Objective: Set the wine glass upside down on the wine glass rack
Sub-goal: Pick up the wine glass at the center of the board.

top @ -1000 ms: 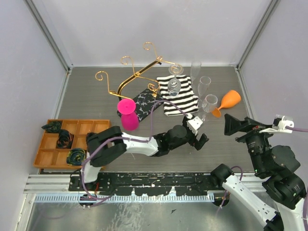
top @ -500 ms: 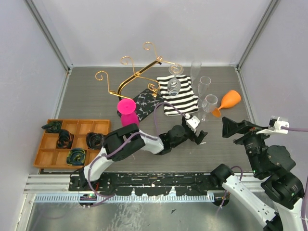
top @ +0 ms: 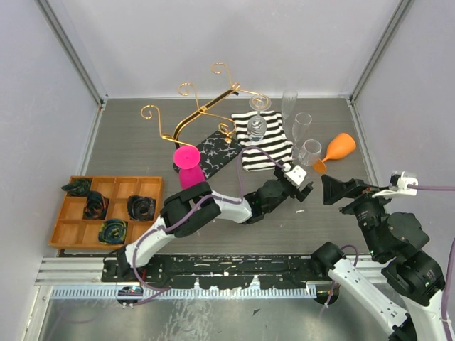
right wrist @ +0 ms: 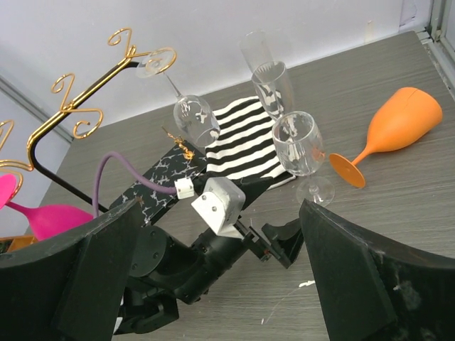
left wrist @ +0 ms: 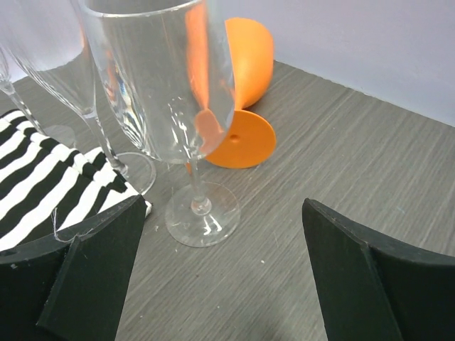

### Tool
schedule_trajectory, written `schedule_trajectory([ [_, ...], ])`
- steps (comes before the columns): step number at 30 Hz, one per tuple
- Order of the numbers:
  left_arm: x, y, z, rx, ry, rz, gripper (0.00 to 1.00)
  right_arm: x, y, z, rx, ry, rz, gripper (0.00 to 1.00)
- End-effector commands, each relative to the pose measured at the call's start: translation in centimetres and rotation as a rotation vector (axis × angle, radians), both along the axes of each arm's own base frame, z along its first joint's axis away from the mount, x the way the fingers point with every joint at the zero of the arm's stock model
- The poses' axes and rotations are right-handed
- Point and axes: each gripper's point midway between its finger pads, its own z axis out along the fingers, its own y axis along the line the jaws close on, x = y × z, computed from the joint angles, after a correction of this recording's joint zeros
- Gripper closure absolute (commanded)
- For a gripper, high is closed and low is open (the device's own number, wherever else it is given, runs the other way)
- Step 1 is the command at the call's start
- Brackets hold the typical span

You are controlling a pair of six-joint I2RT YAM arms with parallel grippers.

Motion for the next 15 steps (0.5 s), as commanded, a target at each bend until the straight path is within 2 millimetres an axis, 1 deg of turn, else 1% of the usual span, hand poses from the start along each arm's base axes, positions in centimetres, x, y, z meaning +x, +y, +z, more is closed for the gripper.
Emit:
schedule_trajectory([
  [1, 1.7, 0.0, -0.1, -0.001, -0.025, 0.072, 0.01, 0.1, 0.8, 0.6, 0.039, -0.021, 0.030, 0.02],
  [3, 2.1, -0.2, -0.3, 0.001, -0.026, 0.084, 0.00, 0.0, 0.7, 0.7, 0.041, -0.022, 0.030, 0.02],
  [5, 2.7, -0.3, -0.7, 0.002, -0.020, 0.095, 0.02, 0.0, 0.7, 0.8, 0.042, -0.024, 0.032, 0.02],
  [8, 3.5, -0.5, -0.9, -0.015, -0.007, 0.100, 0.06, -0.2, 0.7, 0.9, 0.045, -0.026, 0.035, 0.02],
  [13, 4.6, -1.0, -0.7, -0.039, 0.006, 0.086, 0.17, -0.4, 0.6, 0.8, 0.046, -0.023, 0.036, 0.02],
  [15, 5.0, -1.2, -0.7, -0.052, 0.013, 0.084, 0.18, -0.4, 0.6, 0.7, 0.048, -0.022, 0.037, 0.02],
])
